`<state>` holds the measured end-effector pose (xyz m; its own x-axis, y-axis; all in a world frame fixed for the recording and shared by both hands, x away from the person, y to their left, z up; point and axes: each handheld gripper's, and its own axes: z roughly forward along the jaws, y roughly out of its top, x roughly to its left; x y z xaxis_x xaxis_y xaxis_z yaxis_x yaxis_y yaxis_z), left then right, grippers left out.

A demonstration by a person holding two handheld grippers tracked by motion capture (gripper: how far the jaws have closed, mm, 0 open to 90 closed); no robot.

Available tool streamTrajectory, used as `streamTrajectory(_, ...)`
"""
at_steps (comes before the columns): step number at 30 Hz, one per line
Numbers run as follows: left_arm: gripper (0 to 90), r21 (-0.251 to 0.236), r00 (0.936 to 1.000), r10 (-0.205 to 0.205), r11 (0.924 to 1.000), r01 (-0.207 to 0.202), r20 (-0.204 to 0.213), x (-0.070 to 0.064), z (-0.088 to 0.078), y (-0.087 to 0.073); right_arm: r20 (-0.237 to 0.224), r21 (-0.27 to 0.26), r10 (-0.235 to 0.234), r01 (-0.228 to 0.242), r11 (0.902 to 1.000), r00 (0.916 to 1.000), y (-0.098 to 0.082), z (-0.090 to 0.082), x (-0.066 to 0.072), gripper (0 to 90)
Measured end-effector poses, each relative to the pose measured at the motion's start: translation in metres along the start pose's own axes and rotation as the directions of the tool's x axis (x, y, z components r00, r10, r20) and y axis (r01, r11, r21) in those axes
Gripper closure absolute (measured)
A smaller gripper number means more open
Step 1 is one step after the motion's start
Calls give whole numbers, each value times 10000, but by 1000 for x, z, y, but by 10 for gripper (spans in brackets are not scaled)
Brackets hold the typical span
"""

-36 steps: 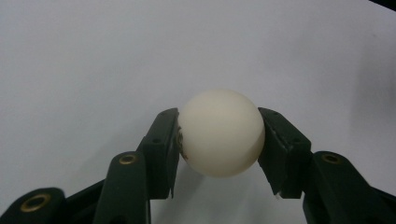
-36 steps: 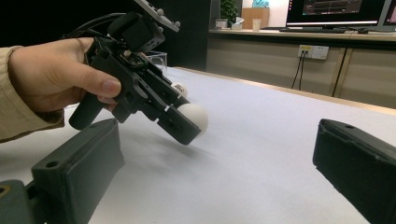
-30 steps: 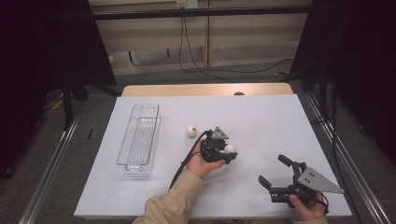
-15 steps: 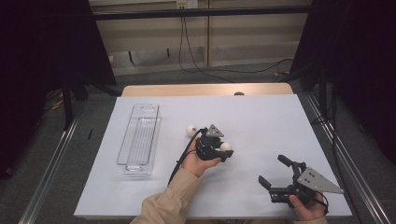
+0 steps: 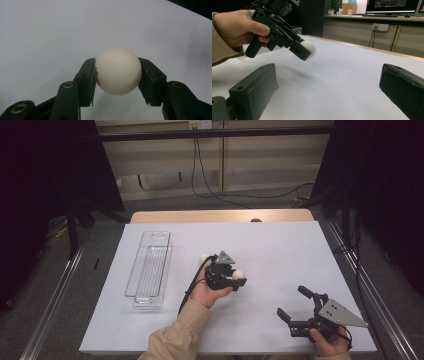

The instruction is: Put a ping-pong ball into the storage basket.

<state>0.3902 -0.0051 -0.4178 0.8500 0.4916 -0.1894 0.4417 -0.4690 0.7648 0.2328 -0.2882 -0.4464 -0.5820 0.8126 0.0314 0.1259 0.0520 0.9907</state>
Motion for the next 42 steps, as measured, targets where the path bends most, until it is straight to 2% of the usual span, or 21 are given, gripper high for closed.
streamTrajectory(7,510,-62,9999,-137,9999,136,-32,2,-5,0,-11,29,-2,2,10000,10000,0,1,0,7)
streamTrajectory(21,511,-13,9997,-82,10000,82,-211,6,-16,-1,-100,133,-61,62,9999,9999,1,6,-1,3)
streamTrajectory(31,510,-37,9992,-270,9996,269,-309,11,-23,-1,-25,138,-56,56,9999,10000,1,7,-2,2)
streamTrajectory(42,510,18,9988,-294,9996,295,-398,14,-28,-1,46,157,-63,62,9999,10000,1,6,-2,2)
